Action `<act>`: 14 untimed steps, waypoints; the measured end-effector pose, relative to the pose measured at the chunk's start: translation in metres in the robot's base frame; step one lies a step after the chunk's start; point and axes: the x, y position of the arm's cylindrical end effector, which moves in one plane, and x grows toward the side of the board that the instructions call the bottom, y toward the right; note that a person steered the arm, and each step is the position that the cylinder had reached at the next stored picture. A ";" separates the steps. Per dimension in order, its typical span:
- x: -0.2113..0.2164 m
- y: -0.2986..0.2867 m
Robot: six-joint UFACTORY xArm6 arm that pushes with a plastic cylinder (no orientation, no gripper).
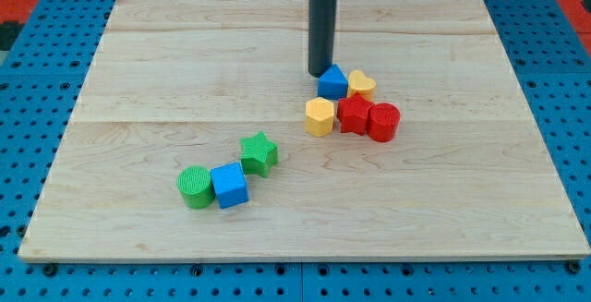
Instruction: Move the red circle along with red star towards the yellow heart
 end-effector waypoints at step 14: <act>0.097 0.085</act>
